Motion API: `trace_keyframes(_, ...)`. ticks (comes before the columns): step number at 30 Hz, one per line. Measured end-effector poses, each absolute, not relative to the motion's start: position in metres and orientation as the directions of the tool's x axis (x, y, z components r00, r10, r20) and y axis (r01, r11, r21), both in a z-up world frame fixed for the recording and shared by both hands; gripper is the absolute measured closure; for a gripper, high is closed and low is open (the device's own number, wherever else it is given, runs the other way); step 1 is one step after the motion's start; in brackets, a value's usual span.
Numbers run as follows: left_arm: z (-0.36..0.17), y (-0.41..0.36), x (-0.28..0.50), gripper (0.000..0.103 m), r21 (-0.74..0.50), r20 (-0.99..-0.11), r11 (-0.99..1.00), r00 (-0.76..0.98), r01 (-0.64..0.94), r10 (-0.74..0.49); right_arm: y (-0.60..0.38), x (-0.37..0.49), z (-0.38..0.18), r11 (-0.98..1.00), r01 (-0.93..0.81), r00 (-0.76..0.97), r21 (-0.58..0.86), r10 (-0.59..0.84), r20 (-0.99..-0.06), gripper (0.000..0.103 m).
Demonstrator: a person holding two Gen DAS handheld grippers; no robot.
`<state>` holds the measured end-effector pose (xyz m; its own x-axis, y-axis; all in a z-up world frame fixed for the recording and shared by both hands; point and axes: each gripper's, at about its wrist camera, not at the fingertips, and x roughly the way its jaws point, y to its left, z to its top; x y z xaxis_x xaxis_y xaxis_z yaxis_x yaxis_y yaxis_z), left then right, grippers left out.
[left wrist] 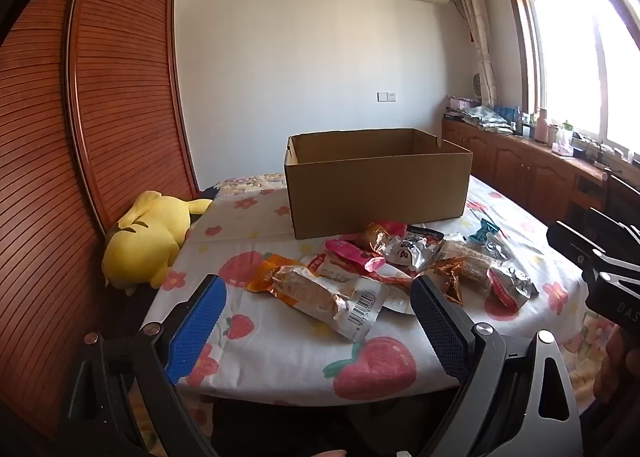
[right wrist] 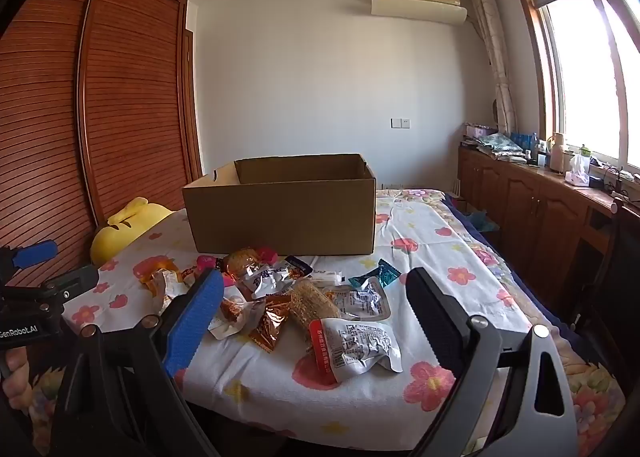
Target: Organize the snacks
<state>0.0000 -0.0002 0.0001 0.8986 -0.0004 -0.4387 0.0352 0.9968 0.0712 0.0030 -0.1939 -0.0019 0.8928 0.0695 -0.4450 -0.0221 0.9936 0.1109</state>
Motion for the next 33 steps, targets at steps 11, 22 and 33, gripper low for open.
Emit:
trace_keyframes(11, 0.002, -0.0023, -0.0029, 0.009, 0.067, -0.432, 0.997, 0.902, 0.028, 0.003, -0.195, 0.0026, -0.0027, 0.993, -0.021, 0.889, 0.113, 0.07, -0.452, 0.01)
trace_keyframes(22, 0.0045, -0.0003, -0.0017, 0.009, 0.067, -0.425, 0.997, 0.905, 0.034, -0.002, -0.1915, 0.003, -0.004, 0.993, -0.023, 0.889, 0.113, 0.072, -0.452, 0.01)
trace_keyframes(33, 0.0065, 0.0003, -0.0031, 0.009, 0.067, -0.415, 0.997, 0.91, 0.032, -0.002, -0.1987, 0.0009, -0.0066, 0.994, -0.016, 0.887, 0.112, 0.066, -0.458, 0.01)
